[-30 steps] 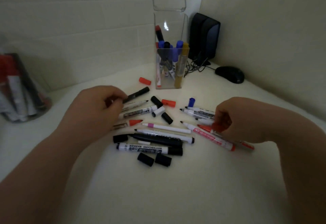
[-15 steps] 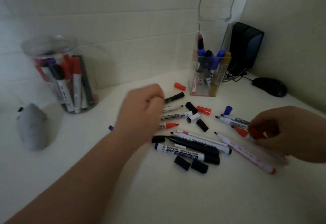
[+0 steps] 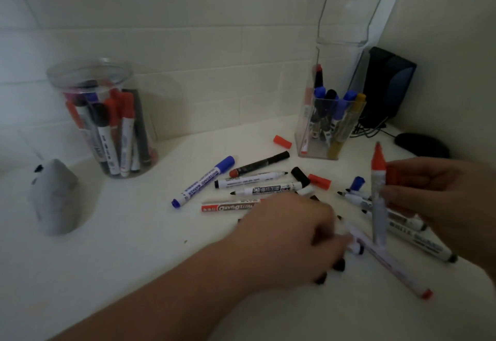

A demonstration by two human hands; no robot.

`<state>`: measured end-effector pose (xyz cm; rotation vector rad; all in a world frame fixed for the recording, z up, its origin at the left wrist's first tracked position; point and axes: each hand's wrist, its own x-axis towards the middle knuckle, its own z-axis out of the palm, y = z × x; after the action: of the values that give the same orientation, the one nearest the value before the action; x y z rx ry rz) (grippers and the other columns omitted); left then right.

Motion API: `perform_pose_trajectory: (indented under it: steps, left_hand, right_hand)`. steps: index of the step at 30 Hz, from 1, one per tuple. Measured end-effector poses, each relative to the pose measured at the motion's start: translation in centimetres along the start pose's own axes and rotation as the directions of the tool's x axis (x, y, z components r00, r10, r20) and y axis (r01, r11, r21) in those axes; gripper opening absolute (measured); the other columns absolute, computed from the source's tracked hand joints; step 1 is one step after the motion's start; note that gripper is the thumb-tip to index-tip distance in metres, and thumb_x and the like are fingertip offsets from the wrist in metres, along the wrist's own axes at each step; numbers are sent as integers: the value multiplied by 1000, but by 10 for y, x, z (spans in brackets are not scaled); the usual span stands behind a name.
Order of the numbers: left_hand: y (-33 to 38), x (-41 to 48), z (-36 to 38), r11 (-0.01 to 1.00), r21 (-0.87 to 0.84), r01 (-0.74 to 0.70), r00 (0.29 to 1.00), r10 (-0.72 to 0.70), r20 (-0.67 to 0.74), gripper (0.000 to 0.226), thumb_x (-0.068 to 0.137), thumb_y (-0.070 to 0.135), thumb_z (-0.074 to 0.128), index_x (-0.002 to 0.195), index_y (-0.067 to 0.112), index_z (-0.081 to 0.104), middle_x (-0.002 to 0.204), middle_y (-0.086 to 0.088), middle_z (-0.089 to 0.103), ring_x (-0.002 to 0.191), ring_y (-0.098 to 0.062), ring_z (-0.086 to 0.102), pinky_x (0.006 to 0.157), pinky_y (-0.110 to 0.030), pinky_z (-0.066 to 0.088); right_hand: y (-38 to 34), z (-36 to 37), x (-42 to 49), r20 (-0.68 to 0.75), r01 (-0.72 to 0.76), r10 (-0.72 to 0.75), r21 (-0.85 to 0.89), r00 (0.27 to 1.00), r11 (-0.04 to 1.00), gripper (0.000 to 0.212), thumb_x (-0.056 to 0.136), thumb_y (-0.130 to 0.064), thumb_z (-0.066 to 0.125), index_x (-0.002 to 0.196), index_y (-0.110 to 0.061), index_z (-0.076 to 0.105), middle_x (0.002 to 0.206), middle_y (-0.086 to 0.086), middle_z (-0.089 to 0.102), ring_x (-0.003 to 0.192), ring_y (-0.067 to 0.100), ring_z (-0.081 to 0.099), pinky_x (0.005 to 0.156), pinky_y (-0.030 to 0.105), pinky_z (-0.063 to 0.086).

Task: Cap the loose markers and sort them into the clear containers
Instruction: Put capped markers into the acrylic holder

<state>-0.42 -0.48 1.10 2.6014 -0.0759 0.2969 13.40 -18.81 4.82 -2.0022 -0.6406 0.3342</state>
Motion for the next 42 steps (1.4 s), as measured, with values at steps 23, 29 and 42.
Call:
perform_pose_trajectory:
  steps: [23,29,42]
  left_hand:
    - [-96,111,-5,792,341,505,852,-522,-49,26,101,31,52,109,11,67,97,-5,64,85,-20,61,73,-31,49]
    - [-71,89,-38,897,116,426,904,-418,-86,17,106,30,41,107,14,47,90,-8,63,77,-25,61,63,-38,45]
    - [-4,15,-9,954,283,101,976,-149,156,32,101,57,31,126,47,47,92,18,58,83,-5,57,76,-31,51]
  right_hand:
    - [36,22,23,21,126,-134,-508,991,852,34,91,-29,66,125,-32,66,104,-18,65,79,-8,53,72,4,35]
    - [36,18,20,-45,180,-213,-383,976,906,33,89,-28,71,122,-32,67,91,-24,60,77,-11,55,63,3,39]
    - [31,33,12,39,262,-264,-327,964,908,35,88,-32,73,123,-35,67,102,-20,68,91,-5,61,86,17,51]
